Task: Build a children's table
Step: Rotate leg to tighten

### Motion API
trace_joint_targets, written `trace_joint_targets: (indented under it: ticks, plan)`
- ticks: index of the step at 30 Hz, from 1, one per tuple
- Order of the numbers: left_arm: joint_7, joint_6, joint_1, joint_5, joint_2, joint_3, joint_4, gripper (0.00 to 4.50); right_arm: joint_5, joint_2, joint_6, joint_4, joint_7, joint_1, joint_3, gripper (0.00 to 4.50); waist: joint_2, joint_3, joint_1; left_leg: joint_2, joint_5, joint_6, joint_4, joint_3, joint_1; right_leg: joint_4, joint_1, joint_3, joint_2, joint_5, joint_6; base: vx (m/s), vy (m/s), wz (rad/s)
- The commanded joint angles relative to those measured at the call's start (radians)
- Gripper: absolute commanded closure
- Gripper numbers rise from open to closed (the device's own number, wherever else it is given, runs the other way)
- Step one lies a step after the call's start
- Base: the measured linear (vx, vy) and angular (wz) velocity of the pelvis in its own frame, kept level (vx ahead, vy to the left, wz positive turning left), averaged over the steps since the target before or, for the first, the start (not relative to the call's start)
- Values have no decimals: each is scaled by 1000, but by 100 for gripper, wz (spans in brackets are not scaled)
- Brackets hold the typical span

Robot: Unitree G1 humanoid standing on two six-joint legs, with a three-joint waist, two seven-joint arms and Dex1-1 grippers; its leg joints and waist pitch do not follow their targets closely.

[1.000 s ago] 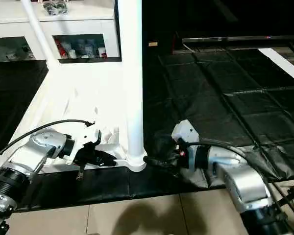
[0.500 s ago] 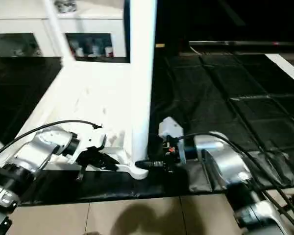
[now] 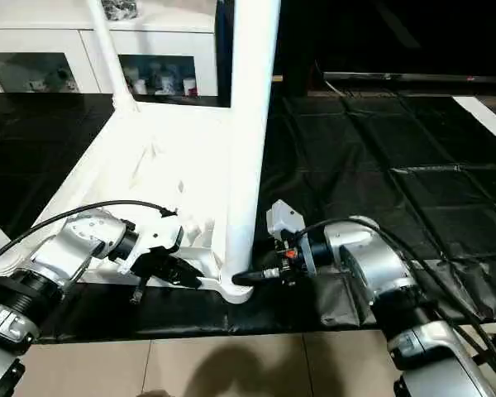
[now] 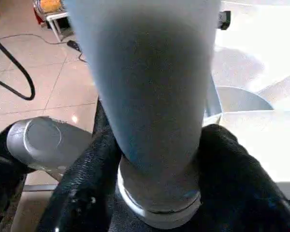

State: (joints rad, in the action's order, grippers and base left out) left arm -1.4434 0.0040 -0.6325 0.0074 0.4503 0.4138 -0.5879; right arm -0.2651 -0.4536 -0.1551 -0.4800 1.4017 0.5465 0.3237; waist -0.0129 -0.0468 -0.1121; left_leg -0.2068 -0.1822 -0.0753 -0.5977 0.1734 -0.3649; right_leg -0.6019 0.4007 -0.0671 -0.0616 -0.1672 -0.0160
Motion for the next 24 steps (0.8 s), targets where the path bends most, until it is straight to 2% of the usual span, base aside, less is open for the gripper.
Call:
trace_joint_targets:
  ticks: [1, 10, 12, 13, 14, 15, 17, 20, 21, 23, 24]
  plan:
    - [-44, -11, -8, 28, -6, 40, -12, 450, 4, 2, 12, -11, 30, 11, -2, 227, 10, 69, 5, -27, -166, 48, 65, 0, 10, 60, -50, 43, -73, -225, -218, 0, 0, 0]
    - [-29, 9, -14, 23, -15, 29, -34, 450, 0, 4, 4, -13, 56, 6, -4, 251, 6, 68, 5, -27, -179, 44, 66, 0, 12, 62, -49, 43, -73, -232, -220, 0, 0, 0]
    - [4, 43, -20, 18, -28, 13, -44, 450, -8, 6, -22, -2, 49, -4, -7, 251, 6, 68, 6, -27, -181, 44, 66, 1, 13, 63, -49, 43, -71, -228, -223, 0, 0, 0]
    - [19, 58, -21, 13, -34, 5, -43, 450, -7, 6, -43, 11, 35, -11, -6, 251, 3, 67, 4, -27, -187, 42, 66, 0, 14, 64, -48, 43, -72, -235, -224, 0, 0, 0]
    - [28, 69, -21, 11, -37, 0, -41, 450, -6, 5, -57, 19, 26, -16, -5, 251, 5, 67, 5, -28, -190, 40, 67, 0, 15, 64, -49, 44, -72, -237, -223, 0, 0, 0]
    - [65, 88, -22, 4, -51, -17, -40, 450, -17, 9, -110, 50, -4, -35, -9, 251, 6, 64, 4, -28, -203, 37, 68, 0, 18, 68, -47, 44, -71, -257, -221, 0, 0, 0]
    - [97, 103, -25, -1, -64, -32, -42, 450, -19, 19, -118, 67, -38, -49, -17, 251, 8, 64, 2, -28, -208, 34, 68, 1, 18, 69, -46, 46, -73, -269, -216, 0, 0, 0]
    - [178, 155, -35, -13, -96, -68, -42, 450, -9, 52, -125, 112, -145, -90, -35, 251, 12, 61, 4, -25, -231, 23, 71, -2, 17, 78, -46, 43, -77, -354, -185, 0, 0, 0]
    - [234, 182, -44, -15, -116, -89, -39, 450, 7, 85, -134, 129, -232, -111, -48, 251, 13, 58, 11, -21, -240, 14, 73, -4, 14, 83, -46, 41, -77, -409, -159, 0, 0, 0]
    - [299, 219, -55, -19, -140, -117, -35, 450, 16, 129, -151, 146, -322, -131, -64, 252, 15, 56, 17, -19, -245, 7, 74, -4, 14, 88, -44, 41, -76, -441, -140, 0, 0, 0]
    - [344, 246, -63, -25, -157, -137, -30, 450, 20, 170, -171, 147, -397, -136, -79, 252, 16, 53, 26, -15, -263, 4, 75, -6, 12, 95, -44, 37, -76, -493, -122, 0, 0, 0]
